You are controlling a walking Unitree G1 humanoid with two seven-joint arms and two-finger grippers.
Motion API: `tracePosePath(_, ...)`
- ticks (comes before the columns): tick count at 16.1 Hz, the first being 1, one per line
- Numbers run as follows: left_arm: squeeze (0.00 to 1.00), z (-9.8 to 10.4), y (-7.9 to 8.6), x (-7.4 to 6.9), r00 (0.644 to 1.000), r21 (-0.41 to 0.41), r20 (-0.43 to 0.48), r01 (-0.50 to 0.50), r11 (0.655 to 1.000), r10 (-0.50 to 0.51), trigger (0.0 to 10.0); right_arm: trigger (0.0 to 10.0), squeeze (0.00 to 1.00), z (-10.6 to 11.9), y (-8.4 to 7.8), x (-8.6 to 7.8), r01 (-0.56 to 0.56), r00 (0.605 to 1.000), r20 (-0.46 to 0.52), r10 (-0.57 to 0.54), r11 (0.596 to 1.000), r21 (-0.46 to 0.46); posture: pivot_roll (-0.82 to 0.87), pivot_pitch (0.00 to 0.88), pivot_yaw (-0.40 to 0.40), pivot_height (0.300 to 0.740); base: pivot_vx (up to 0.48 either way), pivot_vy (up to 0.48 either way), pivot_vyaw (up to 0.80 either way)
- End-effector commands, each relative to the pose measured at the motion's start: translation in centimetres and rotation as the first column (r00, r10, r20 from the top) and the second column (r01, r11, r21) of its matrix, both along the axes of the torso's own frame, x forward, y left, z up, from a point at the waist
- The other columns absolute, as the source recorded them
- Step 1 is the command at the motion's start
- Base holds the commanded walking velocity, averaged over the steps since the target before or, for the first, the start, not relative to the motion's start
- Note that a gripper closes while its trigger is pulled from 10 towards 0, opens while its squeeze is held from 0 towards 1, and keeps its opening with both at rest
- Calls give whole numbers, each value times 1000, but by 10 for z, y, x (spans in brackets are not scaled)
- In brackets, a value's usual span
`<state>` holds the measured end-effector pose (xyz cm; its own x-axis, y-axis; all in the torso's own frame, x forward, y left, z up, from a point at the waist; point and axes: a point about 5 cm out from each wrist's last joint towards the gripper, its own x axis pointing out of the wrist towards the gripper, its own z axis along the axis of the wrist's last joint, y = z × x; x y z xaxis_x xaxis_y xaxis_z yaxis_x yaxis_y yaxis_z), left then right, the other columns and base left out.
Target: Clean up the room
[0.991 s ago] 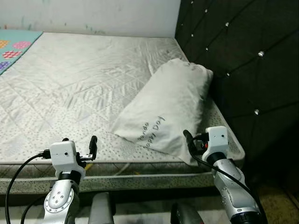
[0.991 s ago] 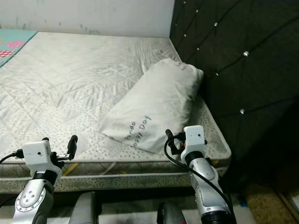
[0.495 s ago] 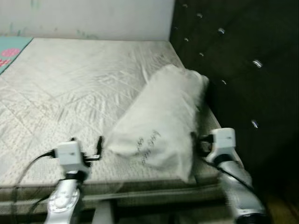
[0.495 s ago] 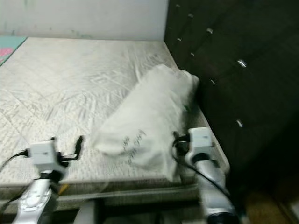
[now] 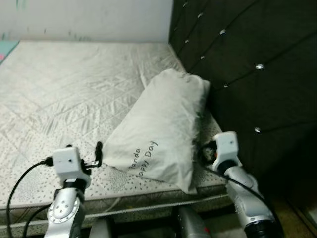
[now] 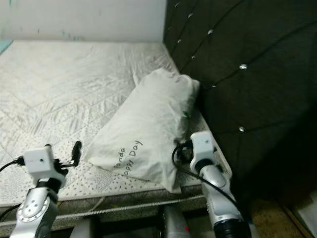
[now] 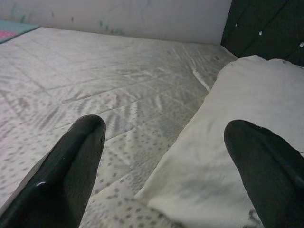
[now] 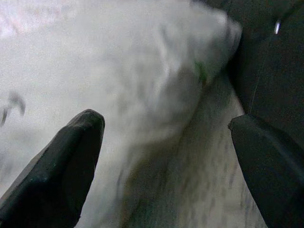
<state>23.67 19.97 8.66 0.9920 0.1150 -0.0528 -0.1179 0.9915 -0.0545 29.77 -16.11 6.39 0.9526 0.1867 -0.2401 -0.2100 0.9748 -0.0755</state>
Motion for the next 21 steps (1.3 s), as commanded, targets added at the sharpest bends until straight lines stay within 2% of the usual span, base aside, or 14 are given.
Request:
tracePosePath(1, 0, -3, -1, 0, 1000, 3, -29, 7, 1000, -7, 10000, 10000, 0, -6, -5, 0, -18, 997, -69, 15, 999, -42, -67, 0, -66, 602, 0, 0, 0)
tracePosePath(3, 0, -6, -1, 0, 999, -2, -47, 1, 1000, -1, 10000, 10000, 0, -12, -7, 0, -44, 993, -112, 38, 998, -53, -68, 0, -67, 602, 0, 0, 0)
tracePosePath(13, 0, -7, -1, 0, 998, 4, -68, 10, 1000, -9, 10000, 10000, 0, -14, 3, -2, -115, 986, -129, 109, 993, -36, -62, 0, -68, 602, 0, 0, 0)
tracePosePath(15, 0, -7, -2, 0, 998, 4, -70, 11, 1000, -11, 10000, 10000, 0, -14, 5, -3, -154, 980, -132, 147, 987, -46, -61, 0, -71, 602, 0, 0, 613)
tracePosePath(18, 0, -8, -2, -1, 997, 4, -71, 8, 1000, -8, 10000, 10000, 0, -14, 5, -4, -143, 982, -133, 136, 989, -44, -60, 0, -73, 602, 0, 0, 669)
tracePosePath(21, 0, -9, -4, -2, 996, 0, -83, 26, 1000, -26, 10000, 10000, 0, -13, 7, 0, -110, 985, -138, 103, 993, -48, -54, 0, -74, 602, 0, 0, 0)
